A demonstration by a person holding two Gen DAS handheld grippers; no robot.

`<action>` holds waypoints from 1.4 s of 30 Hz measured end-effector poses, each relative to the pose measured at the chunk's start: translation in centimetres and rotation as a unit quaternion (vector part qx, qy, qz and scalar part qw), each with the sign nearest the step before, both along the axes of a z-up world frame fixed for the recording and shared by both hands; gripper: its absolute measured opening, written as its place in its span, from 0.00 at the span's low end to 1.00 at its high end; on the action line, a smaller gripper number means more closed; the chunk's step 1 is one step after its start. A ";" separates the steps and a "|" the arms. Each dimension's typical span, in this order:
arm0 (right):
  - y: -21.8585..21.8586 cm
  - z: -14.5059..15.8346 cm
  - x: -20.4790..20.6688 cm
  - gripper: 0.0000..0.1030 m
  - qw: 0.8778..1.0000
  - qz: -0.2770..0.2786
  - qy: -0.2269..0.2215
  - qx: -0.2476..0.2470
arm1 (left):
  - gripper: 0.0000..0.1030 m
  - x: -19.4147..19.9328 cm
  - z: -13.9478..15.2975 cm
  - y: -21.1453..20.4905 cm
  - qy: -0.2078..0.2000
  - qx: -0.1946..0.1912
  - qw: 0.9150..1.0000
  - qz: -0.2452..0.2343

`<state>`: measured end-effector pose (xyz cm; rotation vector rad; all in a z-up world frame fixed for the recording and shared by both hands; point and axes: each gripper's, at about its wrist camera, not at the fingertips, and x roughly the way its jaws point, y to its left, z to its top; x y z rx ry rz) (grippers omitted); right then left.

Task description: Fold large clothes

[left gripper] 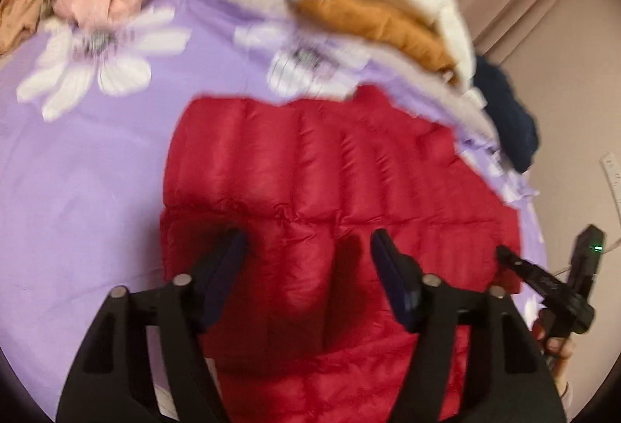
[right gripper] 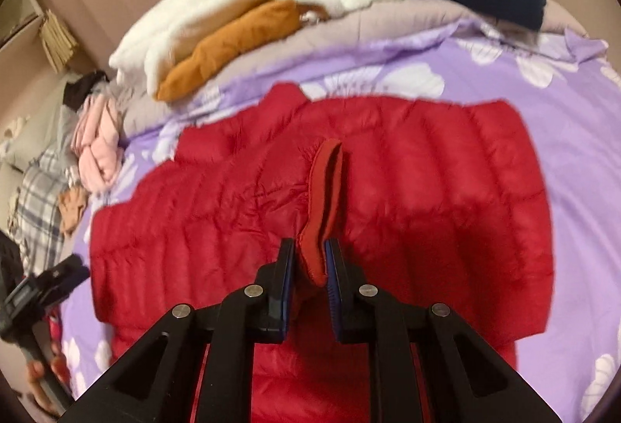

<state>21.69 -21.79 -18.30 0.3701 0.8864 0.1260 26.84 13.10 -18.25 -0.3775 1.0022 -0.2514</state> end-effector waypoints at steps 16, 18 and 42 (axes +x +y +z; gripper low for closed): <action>0.9 3.8 -2.5 0.17 0.996 0.010 -0.055 -0.076 | 0.62 1.0 -1.5 -0.6 0.032 0.026 0.999 -0.032; 2.0 4.7 -2.3 0.17 0.993 0.029 -0.069 -0.088 | 0.63 1.0 -1.5 -0.9 0.031 0.037 0.998 -0.037; -1.1 -0.7 -4.6 0.17 0.996 0.028 0.079 -0.033 | 0.70 -1.2 -1.0 -1.3 0.031 0.106 0.993 -0.050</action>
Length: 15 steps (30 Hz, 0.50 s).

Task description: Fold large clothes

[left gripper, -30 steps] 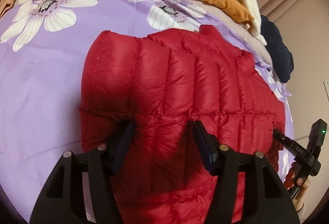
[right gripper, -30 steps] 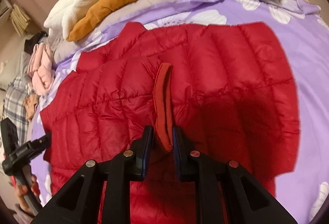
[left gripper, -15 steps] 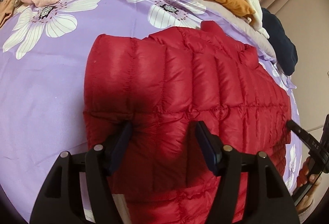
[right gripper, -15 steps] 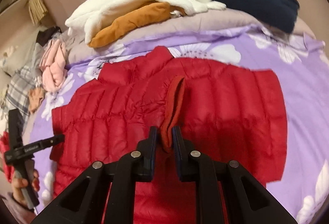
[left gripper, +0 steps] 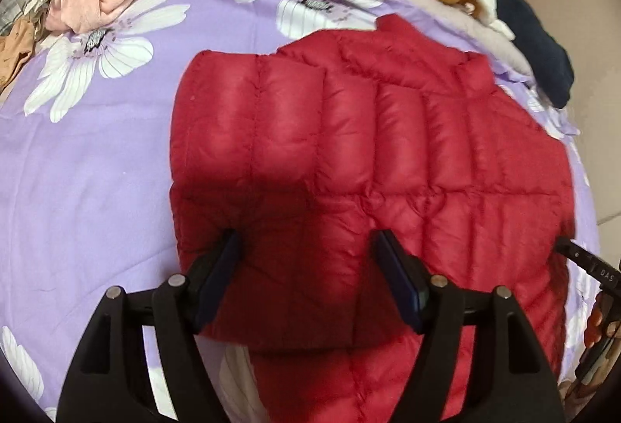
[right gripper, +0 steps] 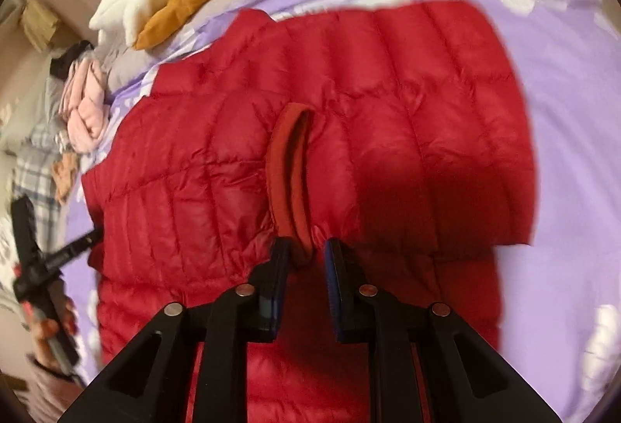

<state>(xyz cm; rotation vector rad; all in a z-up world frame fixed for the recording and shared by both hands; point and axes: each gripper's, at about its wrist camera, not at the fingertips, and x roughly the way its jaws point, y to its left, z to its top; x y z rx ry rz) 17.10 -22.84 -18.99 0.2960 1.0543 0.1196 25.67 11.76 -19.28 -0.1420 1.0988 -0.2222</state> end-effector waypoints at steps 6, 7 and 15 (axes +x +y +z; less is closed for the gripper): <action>1.8 5.3 -1.6 0.24 0.990 0.027 -0.117 -0.074 | 0.70 -1.8 3.6 -1.1 -0.060 -0.022 0.998 -0.015; 2.1 5.5 -1.4 0.24 0.989 0.033 -0.131 -0.063 | 0.70 -1.8 3.9 -1.9 -0.073 -0.018 0.997 -0.018; 6.9 0.3 4.8 0.24 0.987 0.073 -0.106 -0.093 | 0.73 1.0 -1.5 -5.2 -0.034 0.020 0.999 -0.027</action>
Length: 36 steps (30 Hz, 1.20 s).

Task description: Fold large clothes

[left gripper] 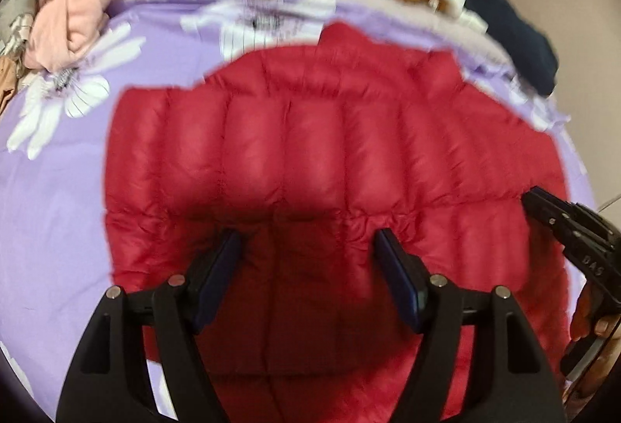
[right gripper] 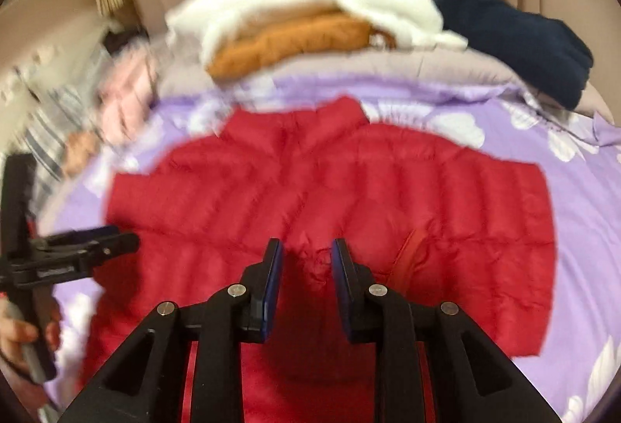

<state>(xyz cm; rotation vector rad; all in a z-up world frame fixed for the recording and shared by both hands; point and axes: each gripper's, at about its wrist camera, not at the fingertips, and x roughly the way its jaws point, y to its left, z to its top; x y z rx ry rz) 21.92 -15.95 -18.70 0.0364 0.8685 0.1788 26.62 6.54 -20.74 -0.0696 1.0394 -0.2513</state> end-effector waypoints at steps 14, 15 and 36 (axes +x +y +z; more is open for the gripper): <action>-0.2 0.3 -1.1 0.24 1.000 -0.006 0.013 0.015 | 0.75 -1.4 1.3 -0.4 -0.015 0.005 1.000 -0.008; -0.2 0.4 -1.4 0.25 1.000 -0.003 0.009 0.026 | 0.75 -2.0 1.6 -0.7 -0.020 0.006 1.000 -0.013; -7.4 2.6 -12.5 0.51 0.994 -0.021 0.021 0.105 | 0.94 -13.2 4.0 5.3 0.017 -0.112 0.994 0.009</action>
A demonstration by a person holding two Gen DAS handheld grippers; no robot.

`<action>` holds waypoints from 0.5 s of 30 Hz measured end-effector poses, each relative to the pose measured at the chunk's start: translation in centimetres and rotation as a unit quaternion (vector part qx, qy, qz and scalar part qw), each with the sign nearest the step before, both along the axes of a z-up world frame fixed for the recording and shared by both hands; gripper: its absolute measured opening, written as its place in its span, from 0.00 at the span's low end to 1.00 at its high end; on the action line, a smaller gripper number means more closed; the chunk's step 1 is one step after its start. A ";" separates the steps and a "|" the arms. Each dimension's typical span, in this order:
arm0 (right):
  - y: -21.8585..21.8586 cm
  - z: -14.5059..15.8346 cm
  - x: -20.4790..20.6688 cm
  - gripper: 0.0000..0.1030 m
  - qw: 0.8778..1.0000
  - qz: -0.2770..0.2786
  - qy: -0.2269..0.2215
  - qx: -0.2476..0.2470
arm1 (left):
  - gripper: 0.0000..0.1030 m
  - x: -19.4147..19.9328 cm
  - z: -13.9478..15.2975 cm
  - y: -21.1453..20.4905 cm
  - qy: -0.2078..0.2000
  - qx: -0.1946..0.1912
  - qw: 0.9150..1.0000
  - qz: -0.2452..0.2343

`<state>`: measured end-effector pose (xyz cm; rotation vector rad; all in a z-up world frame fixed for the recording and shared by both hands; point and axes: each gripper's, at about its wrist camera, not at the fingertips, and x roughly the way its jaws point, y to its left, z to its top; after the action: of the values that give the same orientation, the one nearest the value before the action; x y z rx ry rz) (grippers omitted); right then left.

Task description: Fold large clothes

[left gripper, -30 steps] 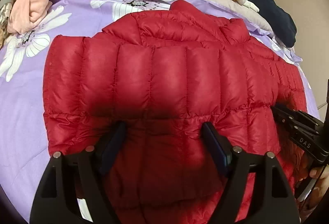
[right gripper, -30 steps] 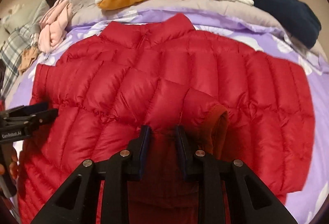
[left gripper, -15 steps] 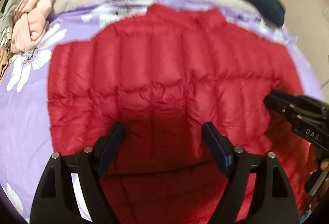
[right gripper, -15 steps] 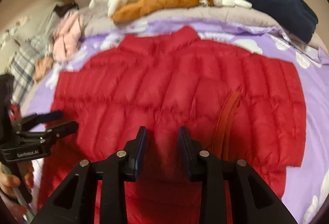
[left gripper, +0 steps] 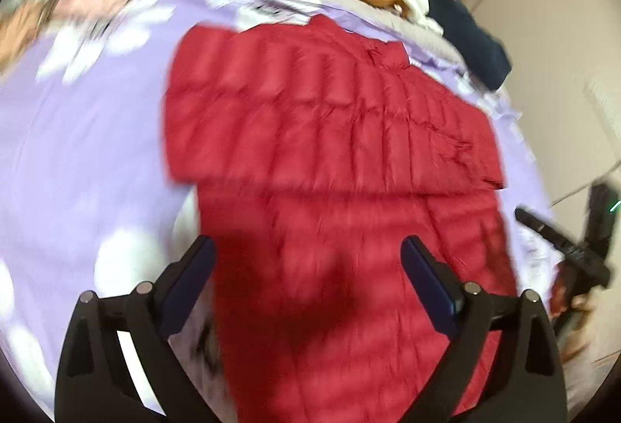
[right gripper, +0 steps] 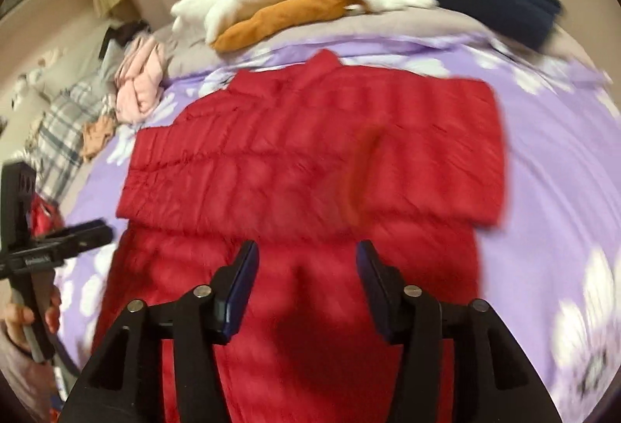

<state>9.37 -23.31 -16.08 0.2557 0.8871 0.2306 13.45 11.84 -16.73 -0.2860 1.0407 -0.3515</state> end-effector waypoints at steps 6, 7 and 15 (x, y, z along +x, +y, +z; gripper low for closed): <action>-6.7 -1.9 -6.9 0.56 0.996 -0.058 0.031 0.066 | 1.00 -7.3 -2.8 5.6 0.055 -0.135 0.988 0.057; -7.4 -2.4 -7.7 0.56 0.995 -0.062 0.035 0.073 | 1.00 -8.6 -3.4 5.7 0.056 -0.137 0.987 0.060; -9.2 -5.6 -10.7 0.56 0.986 -0.077 0.064 0.130 | 1.00 -11.0 -5.6 3.8 0.068 -0.149 0.986 0.018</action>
<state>-1.34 -32.54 -21.63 0.5858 0.9590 0.1876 2.50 15.63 -22.31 -0.6037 1.1157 -0.4612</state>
